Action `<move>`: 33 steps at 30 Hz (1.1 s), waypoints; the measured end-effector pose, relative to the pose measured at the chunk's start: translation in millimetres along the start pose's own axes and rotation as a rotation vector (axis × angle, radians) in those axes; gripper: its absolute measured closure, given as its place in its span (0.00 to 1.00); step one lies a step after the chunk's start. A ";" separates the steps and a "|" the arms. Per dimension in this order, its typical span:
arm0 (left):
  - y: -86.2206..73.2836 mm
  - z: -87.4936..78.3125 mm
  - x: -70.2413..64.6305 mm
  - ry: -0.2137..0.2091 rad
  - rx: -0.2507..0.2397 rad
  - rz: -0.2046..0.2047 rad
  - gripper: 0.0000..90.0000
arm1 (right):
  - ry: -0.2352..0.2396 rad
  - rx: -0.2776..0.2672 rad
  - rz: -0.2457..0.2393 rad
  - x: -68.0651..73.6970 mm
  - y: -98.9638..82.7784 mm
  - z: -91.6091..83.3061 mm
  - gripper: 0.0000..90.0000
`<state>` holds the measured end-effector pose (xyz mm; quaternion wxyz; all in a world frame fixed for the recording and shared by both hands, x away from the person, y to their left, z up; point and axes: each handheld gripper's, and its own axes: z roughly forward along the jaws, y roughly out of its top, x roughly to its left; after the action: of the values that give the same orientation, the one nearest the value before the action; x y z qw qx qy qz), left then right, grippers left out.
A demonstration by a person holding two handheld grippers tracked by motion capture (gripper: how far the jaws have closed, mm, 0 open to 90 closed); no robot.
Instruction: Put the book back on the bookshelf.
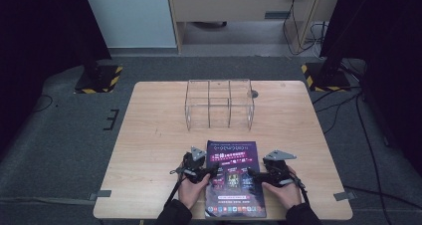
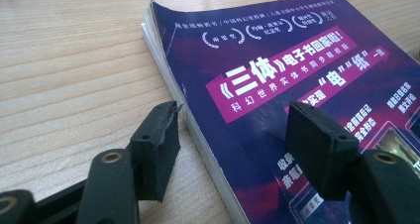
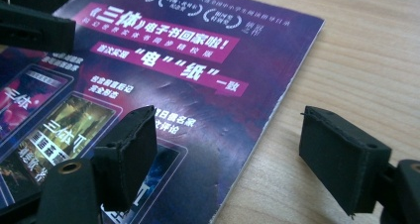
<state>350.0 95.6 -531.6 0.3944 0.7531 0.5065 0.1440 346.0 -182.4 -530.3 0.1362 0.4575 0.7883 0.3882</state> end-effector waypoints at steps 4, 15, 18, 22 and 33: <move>-0.1 1.0 -1.2 -0.006 -0.008 -0.013 0.42 | 0.008 0.001 0.002 1.2 -1.8 3.1 0.28; -2.9 1.5 -2.5 -0.010 -0.038 -0.065 0.41 | 0.026 -0.024 -0.001 6.3 -3.1 5.5 0.33; -4.0 1.5 -2.6 -0.010 -0.047 -0.071 0.41 | 0.020 -0.031 0.007 6.0 -3.1 5.6 0.34; -5.4 0.2 0.6 -0.034 -0.064 -0.118 0.42 | 0.016 -0.031 0.002 6.9 -3.5 5.8 0.34; -3.5 -12.2 2.3 -0.126 -0.159 -0.153 0.46 | 0.029 -0.031 -0.002 4.8 -4.0 5.1 0.35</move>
<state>341.2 103.7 -526.8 0.4938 0.6861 0.5237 0.1055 343.8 -177.1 -535.9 0.1321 0.4487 0.7846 0.4069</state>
